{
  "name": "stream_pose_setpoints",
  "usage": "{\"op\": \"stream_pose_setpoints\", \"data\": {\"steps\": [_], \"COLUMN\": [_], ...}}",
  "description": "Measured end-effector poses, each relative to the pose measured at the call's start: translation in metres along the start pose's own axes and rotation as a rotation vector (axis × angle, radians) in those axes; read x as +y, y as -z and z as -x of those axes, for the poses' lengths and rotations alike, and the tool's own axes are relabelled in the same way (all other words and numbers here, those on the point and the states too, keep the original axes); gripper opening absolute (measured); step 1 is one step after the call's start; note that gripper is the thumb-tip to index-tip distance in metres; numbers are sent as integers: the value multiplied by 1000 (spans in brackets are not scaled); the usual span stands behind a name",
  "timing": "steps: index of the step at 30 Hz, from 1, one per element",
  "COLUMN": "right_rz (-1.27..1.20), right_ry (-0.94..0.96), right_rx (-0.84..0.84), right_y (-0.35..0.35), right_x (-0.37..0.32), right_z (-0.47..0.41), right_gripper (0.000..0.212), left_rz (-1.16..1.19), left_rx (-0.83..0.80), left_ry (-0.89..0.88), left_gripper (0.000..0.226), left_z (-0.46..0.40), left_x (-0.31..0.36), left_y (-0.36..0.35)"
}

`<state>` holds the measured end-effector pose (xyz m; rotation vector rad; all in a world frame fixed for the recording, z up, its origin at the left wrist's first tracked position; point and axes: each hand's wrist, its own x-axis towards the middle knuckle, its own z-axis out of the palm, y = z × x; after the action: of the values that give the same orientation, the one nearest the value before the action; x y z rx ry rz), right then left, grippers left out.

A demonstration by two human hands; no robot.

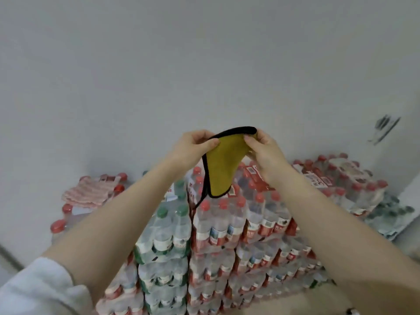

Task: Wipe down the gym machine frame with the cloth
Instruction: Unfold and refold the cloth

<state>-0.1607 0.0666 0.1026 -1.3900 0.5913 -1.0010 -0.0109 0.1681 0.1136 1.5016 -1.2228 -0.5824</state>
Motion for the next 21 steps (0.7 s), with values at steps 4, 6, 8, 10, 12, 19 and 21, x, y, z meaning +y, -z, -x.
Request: {"op": "stream_pose_setpoints", "data": {"steps": [4, 6, 8, 10, 12, 19, 21], "right_rz": [56, 137, 214, 281, 318, 691, 923], "right_ry": [-50, -130, -219, -297, -365, -197, -1], "right_rx": [-19, -46, -109, -159, -172, -140, -277], "right_y": [18, 31, 45, 56, 61, 55, 58], "right_x": [13, 38, 65, 88, 106, 151, 165], "right_z": [-45, -56, -64, -71, -78, -122, -117], "right_gripper": [15, 15, 16, 15, 11, 37, 36], "left_rz": [-57, -96, -116, -113, -138, -578, -661], "left_rx": [1, -66, -144, -173, -155, 150, 51], "left_ry": [0, 84, 185, 256, 301, 124, 49], "left_gripper": [11, 10, 10, 10, 14, 43, 44], "left_z": [-46, -55, -59, -60, -67, -103, -97], "left_x": [-8, -30, -57, -83, -101, -138, -155], "left_y": [-4, -12, -23, -34, -40, -69, -79]}}
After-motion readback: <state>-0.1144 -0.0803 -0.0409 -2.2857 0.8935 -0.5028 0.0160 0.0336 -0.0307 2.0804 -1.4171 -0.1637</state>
